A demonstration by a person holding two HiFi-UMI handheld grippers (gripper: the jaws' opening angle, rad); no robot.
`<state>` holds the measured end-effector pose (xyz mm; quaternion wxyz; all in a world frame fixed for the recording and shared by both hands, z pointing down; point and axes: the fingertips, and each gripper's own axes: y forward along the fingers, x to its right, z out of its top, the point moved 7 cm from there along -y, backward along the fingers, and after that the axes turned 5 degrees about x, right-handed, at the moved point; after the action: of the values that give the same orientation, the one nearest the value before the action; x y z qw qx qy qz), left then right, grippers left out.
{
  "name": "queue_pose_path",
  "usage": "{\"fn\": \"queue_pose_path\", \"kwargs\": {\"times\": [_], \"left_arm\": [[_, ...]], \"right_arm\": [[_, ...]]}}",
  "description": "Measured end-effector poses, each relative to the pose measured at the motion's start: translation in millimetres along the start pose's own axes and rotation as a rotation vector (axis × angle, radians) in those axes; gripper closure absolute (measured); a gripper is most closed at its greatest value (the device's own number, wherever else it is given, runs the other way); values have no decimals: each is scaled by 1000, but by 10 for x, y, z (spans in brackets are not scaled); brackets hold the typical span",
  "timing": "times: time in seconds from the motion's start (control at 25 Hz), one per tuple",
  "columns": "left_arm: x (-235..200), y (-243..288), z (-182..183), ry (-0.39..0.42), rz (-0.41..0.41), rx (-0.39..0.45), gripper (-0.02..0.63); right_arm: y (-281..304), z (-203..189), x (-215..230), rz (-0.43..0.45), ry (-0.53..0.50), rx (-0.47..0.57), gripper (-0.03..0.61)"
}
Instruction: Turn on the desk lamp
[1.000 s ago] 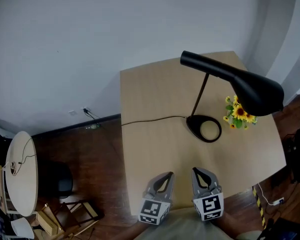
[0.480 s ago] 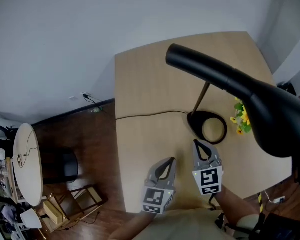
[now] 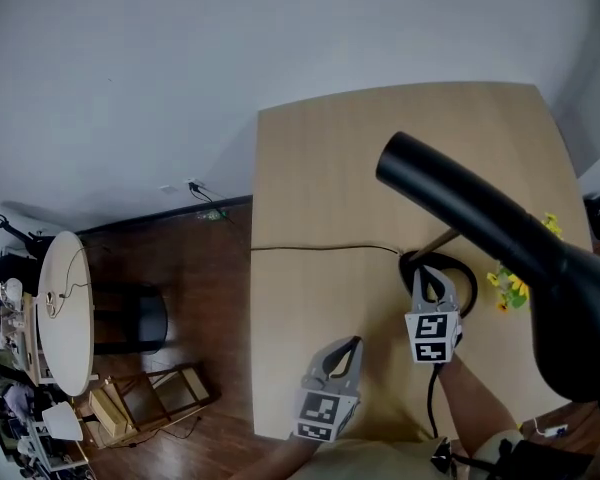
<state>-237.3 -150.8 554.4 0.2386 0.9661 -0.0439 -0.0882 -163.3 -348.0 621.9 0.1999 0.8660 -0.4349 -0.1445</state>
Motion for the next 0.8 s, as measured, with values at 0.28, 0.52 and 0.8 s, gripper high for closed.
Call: {"fn": "queue_pose_path", "kwargs": {"times": [0.28,0.52,0.8], "left_arm": [[25,-33,9,1,-1,-5,614],[31,-43,83,7,-18,18,614],[47,-103,76,1,-41,70,614]], "right_arm": [[158,-102,13,20,-21,-73,578],[113,-63,38,25,35,-67,578],[-565,230,42,-38,141,106,578]]}}
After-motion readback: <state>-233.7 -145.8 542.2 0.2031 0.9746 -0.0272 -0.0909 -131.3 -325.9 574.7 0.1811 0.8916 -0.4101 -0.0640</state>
